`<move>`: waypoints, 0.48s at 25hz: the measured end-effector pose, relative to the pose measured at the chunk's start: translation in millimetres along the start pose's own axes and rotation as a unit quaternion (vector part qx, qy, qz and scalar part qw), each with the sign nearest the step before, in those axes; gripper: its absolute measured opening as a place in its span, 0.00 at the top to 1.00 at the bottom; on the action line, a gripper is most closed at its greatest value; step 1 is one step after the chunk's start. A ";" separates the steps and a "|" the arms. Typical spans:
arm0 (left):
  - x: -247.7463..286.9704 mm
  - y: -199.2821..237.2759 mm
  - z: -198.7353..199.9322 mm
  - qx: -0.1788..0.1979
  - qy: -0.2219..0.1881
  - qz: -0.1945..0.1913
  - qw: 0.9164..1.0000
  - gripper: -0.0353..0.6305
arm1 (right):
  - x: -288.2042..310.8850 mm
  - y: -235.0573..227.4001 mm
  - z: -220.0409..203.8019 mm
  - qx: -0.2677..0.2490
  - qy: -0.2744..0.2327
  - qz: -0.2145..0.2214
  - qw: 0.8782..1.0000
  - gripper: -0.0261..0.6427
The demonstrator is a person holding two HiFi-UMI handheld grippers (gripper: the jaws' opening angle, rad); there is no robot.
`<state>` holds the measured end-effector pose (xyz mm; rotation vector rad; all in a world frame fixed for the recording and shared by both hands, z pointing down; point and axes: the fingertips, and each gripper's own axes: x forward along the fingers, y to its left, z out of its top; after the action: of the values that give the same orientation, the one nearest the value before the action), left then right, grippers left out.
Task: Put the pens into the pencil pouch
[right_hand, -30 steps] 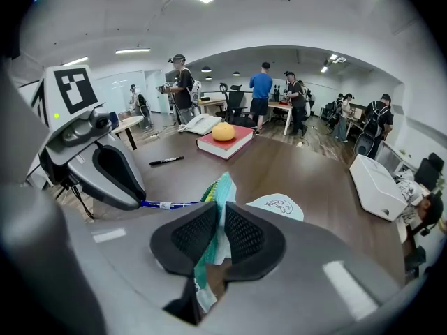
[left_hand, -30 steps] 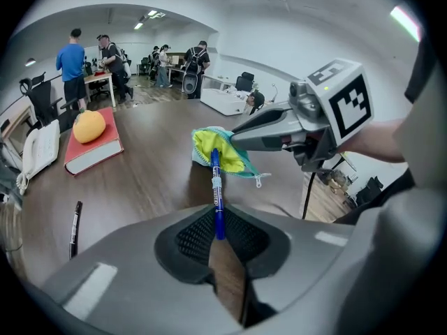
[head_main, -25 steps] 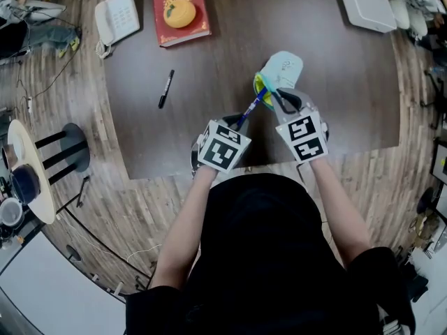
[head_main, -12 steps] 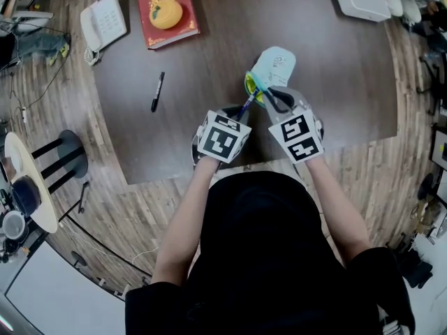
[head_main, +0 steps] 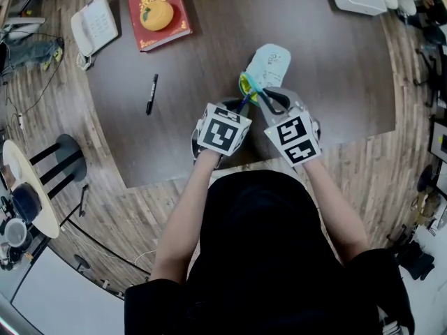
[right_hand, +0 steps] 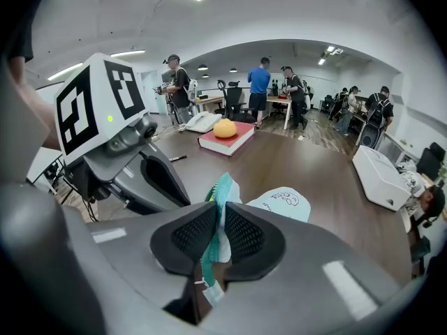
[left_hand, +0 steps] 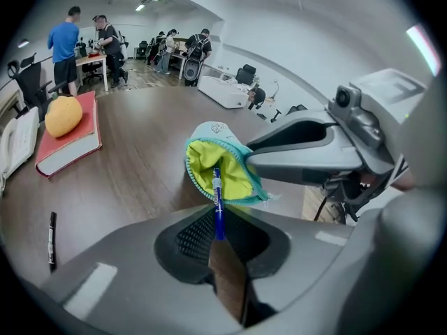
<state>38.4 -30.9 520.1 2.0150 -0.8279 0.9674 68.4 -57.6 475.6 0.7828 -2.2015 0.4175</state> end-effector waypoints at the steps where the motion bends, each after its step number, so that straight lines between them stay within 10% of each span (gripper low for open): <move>1: 0.7 -0.5 2.2 -0.001 -0.004 -0.001 1.000 0.90 | -0.7 -0.4 -0.2 0.001 0.000 -0.001 1.000 0.89; 12: 10.0 -3.7 23.5 -0.001 -0.042 -0.007 0.999 0.89 | -6.7 -4.6 -1.7 0.016 -0.002 -0.003 1.000 0.89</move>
<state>54.6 -50.7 516.8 2.0689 -0.8579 0.8779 75.8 -57.5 472.0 0.8070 -2.2003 0.4497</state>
